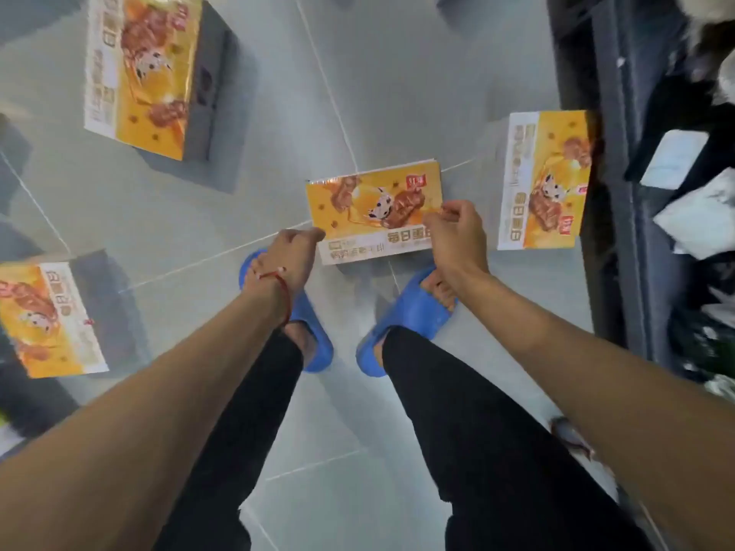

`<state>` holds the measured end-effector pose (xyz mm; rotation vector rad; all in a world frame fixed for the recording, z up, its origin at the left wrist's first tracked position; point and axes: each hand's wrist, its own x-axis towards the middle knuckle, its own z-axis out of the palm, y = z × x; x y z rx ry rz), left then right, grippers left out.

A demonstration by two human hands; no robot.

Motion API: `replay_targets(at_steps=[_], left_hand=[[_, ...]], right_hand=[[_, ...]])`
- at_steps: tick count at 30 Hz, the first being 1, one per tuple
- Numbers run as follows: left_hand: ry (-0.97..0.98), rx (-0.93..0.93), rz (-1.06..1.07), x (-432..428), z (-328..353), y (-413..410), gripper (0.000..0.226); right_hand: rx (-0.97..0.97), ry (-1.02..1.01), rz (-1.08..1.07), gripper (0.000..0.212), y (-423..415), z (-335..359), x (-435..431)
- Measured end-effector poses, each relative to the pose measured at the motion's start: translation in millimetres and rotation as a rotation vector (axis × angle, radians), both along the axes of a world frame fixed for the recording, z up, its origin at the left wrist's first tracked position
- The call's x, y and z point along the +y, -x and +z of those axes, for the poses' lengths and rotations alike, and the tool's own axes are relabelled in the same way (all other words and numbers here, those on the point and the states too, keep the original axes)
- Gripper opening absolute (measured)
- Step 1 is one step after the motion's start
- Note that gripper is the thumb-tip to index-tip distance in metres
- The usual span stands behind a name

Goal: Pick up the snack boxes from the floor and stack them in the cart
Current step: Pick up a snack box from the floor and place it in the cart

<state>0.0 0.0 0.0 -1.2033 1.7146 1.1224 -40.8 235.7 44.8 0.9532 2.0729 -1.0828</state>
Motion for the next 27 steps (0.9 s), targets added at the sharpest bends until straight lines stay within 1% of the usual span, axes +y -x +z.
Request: replay_targets(at_steps=[1,2,4,8,9,11,13,15,18,19,22,27], left_hand=[[0.013,0.022,0.033,0.4,-15.5,3.7,0.083],[0.024,0.040,0.057,5.4,-27.5,9.7,0.087],[0.020,0.071,0.123,13.2,-51.3,18.9,0.088],[-0.100,0.143,0.296,25.2,-104.0,22.4,0.087],[-0.119,0.157,0.347,25.5,-118.8,21.0,0.088],[-0.147,0.167,0.409,24.9,-144.0,15.2,0.091],[-0.229,0.152,0.461,26.2,-150.2,14.3,0.097],[-0.300,0.132,0.486,30.3,-141.4,18.2,0.104],[-0.349,0.131,0.484,30.6,-113.3,23.2,0.110],[-0.350,0.131,0.474,29.1,-101.4,24.8,0.108],[-0.326,0.151,0.450,23.4,-49.1,27.6,0.094],[-0.264,0.176,0.454,13.5,63.9,30.2,0.093]], right_hand=[[0.027,-0.026,0.014,0.043,2.5,-17.6,0.6],[0.037,-0.050,0.037,0.045,5.2,-34.7,2.1],[0.056,-0.046,0.062,0.045,8.8,-68.2,6.3],[0.073,0.012,0.053,0.046,15.0,-124.1,10.4],[0.076,0.027,0.034,0.045,15.8,-134.2,10.8],[0.110,0.037,0.002,0.036,15.7,-147.1,13.0],[0.129,0.040,-0.007,0.033,15.2,-150.5,15.6],[0.122,0.069,-0.019,0.035,14.7,-145.5,16.0],[0.106,0.105,-0.025,0.041,12.7,-125.9,13.8],[0.101,0.111,-0.025,0.043,12.2,-115.5,13.2],[0.075,0.144,-0.031,0.051,11.6,-70.4,9.8],[0.060,0.224,-0.039,0.050,8.7,30.1,3.1]])
